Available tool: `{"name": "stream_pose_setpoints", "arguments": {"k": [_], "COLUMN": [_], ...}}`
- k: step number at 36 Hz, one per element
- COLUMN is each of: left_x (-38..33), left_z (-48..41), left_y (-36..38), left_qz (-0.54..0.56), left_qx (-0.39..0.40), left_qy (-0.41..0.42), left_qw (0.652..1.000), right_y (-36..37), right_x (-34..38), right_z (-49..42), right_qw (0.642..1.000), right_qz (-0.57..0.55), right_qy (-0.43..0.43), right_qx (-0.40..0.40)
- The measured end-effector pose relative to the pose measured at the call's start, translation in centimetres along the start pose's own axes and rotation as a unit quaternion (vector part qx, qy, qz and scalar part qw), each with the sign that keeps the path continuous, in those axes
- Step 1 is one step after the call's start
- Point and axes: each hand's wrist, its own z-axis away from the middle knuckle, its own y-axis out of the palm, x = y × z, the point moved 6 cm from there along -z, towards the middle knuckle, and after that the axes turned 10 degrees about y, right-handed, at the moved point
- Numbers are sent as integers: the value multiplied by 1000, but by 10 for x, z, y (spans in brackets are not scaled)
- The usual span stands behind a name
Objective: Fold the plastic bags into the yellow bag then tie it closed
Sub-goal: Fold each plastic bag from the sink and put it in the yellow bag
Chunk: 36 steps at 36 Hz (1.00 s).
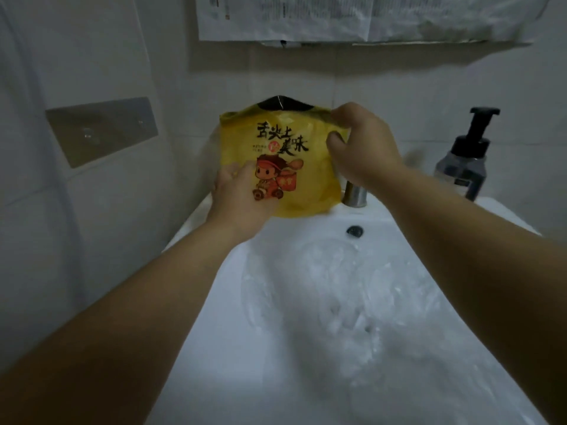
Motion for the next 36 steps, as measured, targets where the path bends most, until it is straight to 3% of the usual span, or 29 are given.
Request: {"name": "stream_pose_setpoints", "arguments": {"k": [2,5,9,16,18,20,22,23,25,28,31,33,34,35,36], "left_x": [1,10,13,44,40,28,10,-1,-22,-38,-45,-44,-38,-34,-31], "left_z": [21,62,111,115,112,104,92,89,87,92,104,110,111,113,114], "left_y": [13,51,96,90,89,83,69,61,47,41,38,33,33,31,31], "left_qz": [14,25,-86,-268,-216,-131,19,129,315,507,595,643,641,598,521], "left_qx": [34,162,443,485,445,356,222,154,65,-7,-38,-74,-88,-90,-65], "left_qy": [-13,-87,-125,-118,-100,-96,-108,-123,-150,-188,-214,-231,-244,-246,-239], "left_qw": [999,983,884,824,863,920,969,972,935,841,774,726,723,757,817], "right_y": [3,10,18,49,51,52,53,53,51,46,35,26,21,17,14], "right_x": [-9,-27,-54,-85,-86,-86,-85,-83,-77,-66,-56,-54,-53,-52,-53], "right_z": [23,61,105,143,146,148,151,155,163,168,169,170,172,174,175], "right_qw": [999,997,993,956,952,949,938,925,896,880,876,838,807,772,739], "right_qz": [18,29,28,76,70,51,2,-37,-91,-120,-236,-348,-407,-461,-503], "right_qy": [5,16,60,126,134,142,158,172,199,213,238,280,301,320,338], "right_qx": [28,67,98,253,268,278,309,337,387,407,347,313,304,298,294]}}
